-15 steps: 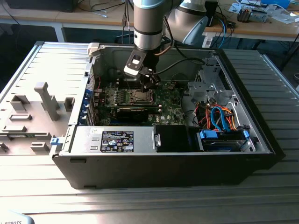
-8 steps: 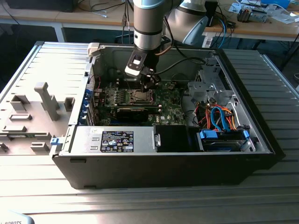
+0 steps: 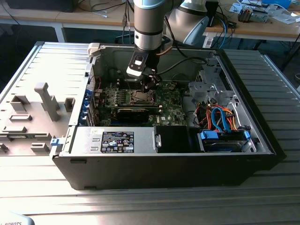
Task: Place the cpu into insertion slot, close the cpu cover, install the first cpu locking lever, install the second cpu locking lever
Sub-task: 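Install the first cpu locking lever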
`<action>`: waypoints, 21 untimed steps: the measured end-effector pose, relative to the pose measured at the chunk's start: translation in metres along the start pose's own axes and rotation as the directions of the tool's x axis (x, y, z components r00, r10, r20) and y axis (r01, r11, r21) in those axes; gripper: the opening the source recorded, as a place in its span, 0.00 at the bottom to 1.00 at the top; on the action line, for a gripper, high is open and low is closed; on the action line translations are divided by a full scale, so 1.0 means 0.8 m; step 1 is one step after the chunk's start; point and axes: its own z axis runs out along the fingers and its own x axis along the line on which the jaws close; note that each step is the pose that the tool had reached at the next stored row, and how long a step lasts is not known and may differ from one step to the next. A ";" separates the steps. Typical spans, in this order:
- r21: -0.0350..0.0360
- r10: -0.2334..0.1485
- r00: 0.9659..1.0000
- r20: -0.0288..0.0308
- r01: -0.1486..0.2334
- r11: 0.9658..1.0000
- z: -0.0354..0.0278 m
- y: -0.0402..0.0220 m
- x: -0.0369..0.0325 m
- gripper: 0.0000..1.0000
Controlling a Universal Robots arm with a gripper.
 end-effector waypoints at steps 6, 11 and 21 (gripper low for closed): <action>0.000 -0.037 0.999 0.000 0.037 0.999 0.0000 0.0000 0.0000 0.11; -0.001 -0.059 0.998 -0.001 0.059 0.998 0.0000 0.0000 0.0000 0.11; -0.001 -0.103 0.995 -0.001 0.103 0.995 0.0000 0.0000 0.0000 0.11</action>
